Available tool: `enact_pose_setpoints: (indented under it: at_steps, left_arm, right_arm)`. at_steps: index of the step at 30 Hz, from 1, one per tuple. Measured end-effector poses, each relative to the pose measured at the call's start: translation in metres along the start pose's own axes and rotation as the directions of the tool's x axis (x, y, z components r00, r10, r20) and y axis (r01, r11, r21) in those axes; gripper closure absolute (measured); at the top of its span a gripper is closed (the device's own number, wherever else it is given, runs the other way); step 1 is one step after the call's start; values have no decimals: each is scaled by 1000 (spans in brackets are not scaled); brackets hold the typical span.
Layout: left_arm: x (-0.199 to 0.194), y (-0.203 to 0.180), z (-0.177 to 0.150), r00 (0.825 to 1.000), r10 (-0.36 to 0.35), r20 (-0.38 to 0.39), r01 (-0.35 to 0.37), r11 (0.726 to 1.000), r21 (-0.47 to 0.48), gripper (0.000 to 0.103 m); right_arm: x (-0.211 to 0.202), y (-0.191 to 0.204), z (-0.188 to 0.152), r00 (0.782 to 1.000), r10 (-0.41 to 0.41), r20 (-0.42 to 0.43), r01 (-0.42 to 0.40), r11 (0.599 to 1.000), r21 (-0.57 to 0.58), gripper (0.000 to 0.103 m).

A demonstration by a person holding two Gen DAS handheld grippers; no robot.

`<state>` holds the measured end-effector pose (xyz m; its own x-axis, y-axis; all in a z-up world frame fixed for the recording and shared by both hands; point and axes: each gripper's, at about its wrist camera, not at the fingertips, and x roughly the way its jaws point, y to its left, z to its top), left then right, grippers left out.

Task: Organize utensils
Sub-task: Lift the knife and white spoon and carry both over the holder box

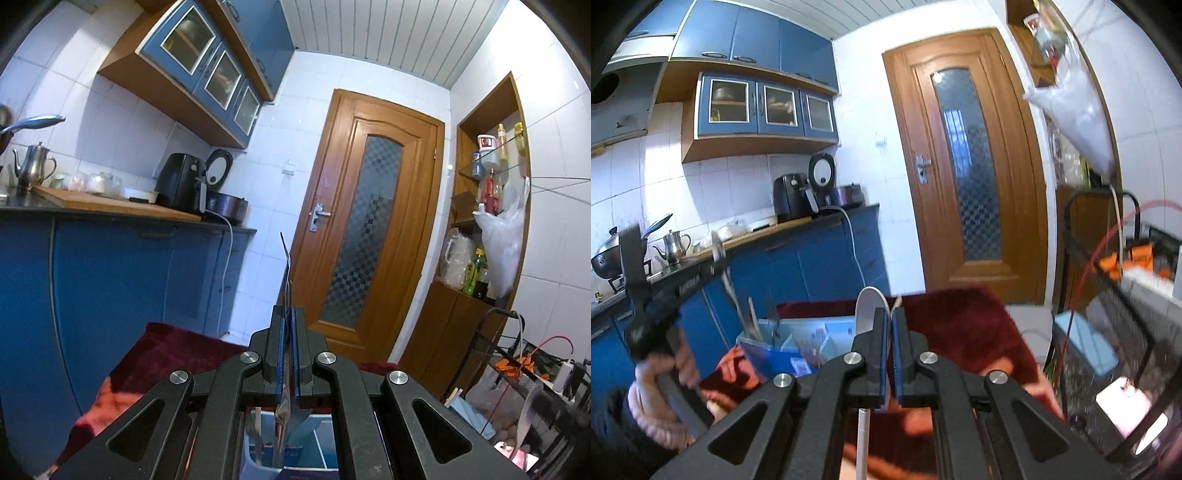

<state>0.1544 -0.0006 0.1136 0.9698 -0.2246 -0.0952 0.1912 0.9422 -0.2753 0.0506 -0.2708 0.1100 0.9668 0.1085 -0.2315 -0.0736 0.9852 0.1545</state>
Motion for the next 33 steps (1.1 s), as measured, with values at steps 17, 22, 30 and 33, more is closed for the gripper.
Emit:
enact_pose_setpoints:
  at_steps: [17,22,30,33]
  left_arm:
    - [-6,-1,-8,999,-30,22,29,999,35,100]
    - [-5,2,-8,999,-33,20,33,999,26,100]
    - [-1,13,-8,998,-64,-6,63,997,-43,100]
    - [4,21,-6,995,-92,-24,89,991,-96,100]
  right_arm:
    - [60,26,39,978,-31,205,40,999,-38,99]
    - [82,35,29,981,-41,188,57,995,-82,99]
    - [93,40,7,993,-26,114,42,990,-138,99]
    - [95,39,1,997,-34,74,44,989,-140,99]
